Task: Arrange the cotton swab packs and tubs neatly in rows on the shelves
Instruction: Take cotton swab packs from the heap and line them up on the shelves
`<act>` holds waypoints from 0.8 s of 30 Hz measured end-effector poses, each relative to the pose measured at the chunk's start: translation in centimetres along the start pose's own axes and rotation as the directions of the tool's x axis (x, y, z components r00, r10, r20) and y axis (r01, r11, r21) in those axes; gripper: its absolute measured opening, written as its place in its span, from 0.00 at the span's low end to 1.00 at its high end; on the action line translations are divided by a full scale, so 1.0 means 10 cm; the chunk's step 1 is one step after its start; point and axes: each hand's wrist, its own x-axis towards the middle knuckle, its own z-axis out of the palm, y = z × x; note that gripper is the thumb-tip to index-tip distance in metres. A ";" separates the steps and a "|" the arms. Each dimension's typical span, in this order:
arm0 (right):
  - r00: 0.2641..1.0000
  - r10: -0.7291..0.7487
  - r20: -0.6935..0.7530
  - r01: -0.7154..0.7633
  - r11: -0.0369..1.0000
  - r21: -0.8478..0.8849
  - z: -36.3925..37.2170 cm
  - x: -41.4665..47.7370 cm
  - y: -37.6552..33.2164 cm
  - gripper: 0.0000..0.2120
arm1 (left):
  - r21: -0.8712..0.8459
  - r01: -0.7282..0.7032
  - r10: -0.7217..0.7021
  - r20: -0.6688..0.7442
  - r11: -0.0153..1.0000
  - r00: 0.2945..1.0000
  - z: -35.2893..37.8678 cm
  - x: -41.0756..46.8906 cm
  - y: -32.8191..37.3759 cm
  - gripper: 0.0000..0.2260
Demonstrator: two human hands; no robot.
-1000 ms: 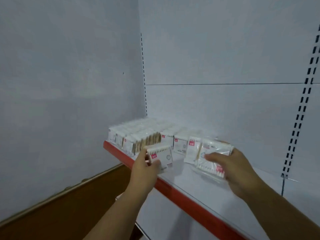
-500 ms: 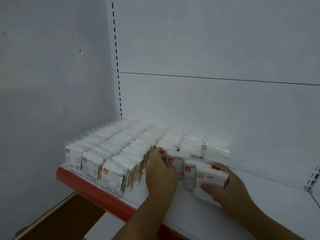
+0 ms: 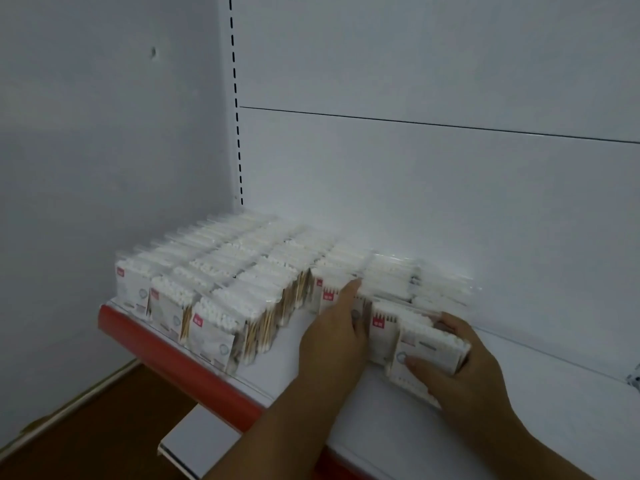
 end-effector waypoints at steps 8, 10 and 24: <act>1.000 -0.019 0.007 0.019 1.000 0.024 0.01 0.04 0.02 0.26 | 0.156 0.028 -0.026 -0.014 0.987 1.000 -0.20 0.20 -0.10 0.21; 0.999 -0.011 0.034 0.011 1.000 0.012 0.02 0.05 0.03 0.25 | 0.156 0.027 -0.027 0.001 0.987 1.000 -0.26 0.24 -0.12 0.20; 0.988 -0.134 -0.070 0.119 0.975 -0.190 0.06 0.04 0.02 0.29 | 0.322 -0.353 0.277 0.258 0.879 0.926 -0.24 0.30 0.05 0.23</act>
